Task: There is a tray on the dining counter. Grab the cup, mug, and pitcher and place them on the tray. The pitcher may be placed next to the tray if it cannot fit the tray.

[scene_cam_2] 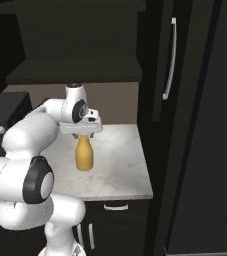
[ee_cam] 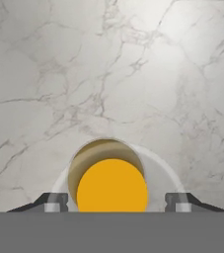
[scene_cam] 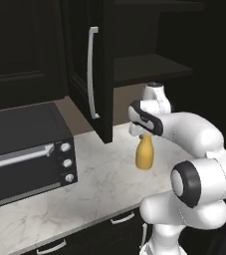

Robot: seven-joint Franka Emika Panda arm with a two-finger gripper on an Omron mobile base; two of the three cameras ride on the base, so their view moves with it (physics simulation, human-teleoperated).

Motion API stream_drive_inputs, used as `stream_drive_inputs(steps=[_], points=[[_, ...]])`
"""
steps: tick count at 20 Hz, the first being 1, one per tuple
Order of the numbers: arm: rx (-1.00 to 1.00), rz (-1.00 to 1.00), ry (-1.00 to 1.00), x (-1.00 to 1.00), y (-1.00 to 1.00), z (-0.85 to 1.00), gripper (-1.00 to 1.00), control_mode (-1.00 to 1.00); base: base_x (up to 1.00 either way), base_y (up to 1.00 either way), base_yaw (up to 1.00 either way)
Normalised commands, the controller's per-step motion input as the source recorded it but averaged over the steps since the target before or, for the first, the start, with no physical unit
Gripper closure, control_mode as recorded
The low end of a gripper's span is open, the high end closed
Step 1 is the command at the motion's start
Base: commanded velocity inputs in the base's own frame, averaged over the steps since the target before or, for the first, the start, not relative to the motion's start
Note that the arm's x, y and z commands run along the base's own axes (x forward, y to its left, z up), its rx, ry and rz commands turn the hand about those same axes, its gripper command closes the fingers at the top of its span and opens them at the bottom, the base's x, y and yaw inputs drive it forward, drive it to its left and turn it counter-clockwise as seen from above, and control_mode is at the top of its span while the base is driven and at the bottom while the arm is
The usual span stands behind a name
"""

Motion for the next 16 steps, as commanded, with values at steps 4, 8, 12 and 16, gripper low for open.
stream_drive_inputs(steps=[4,8,12,16], points=[[0.0,-0.03,-0.18,-0.56,0.0,0.74,1.0,-1.0,0.0,0.0,0.0],[0.0,-0.05,-0.13,-0.56,0.0,0.8,1.0,-1.0,0.0,0.0,0.0],[0.0,-0.07,-0.01,-0.52,0.0,0.49,1.0,-1.0,0.0,0.0,0.0],[0.0,-0.05,0.0,-0.32,0.0,0.37,1.0,-1.0,0.0,0.0,0.0]])
